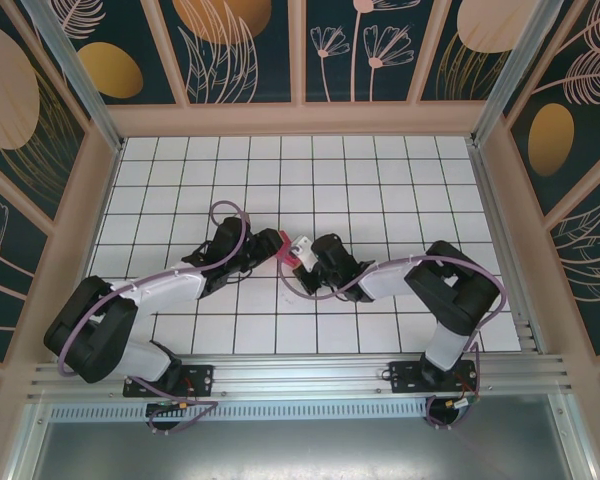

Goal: Fold a paper plane with a square sheet of paper (pick it up from the middle)
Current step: Fold the wing for the fifth time at the center of the table.

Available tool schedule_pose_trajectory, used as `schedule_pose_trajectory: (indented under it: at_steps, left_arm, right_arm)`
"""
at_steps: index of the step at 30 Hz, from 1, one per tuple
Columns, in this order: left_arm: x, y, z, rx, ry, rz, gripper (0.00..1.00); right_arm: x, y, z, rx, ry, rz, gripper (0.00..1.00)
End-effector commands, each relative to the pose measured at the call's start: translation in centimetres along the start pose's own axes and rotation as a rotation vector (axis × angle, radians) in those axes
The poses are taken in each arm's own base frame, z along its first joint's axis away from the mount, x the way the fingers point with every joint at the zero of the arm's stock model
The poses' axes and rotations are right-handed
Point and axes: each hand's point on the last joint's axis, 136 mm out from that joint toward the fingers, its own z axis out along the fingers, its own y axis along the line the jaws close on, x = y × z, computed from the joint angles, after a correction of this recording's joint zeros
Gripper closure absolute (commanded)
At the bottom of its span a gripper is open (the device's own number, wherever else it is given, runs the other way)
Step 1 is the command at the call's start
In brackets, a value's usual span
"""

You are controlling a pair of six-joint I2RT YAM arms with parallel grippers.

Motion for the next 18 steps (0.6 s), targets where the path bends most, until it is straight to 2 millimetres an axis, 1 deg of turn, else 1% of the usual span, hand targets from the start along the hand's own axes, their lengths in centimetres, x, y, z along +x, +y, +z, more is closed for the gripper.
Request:
schedule_pose_trajectory:
  at_steps: [1, 6, 11, 18]
  left_arm:
    - [0.0, -0.7, 0.0, 0.033, 0.01, 0.028, 0.4]
    - [0.7, -0.8, 0.6, 0.05, 0.046, 0.033, 0.41]
    - [1.4, -1.1, 1.3, 0.07, 0.091, 0.044, 0.42]
    - [2.1, -1.6, 2.4, 0.09, 0.143, 0.06, 0.43]
  right_arm:
    - [-0.1, 0.2, 0.0, -0.095, -0.028, 0.181, 1.0]
    - [-0.2, -0.6, -0.3, -0.193, -0.036, 0.373, 1.0]
    - [0.4, -1.1, -0.3, -0.266, -0.025, 0.51, 1.0]
    - [0.1, -1.8, -0.4, -0.372, -0.022, 0.695, 1.0]
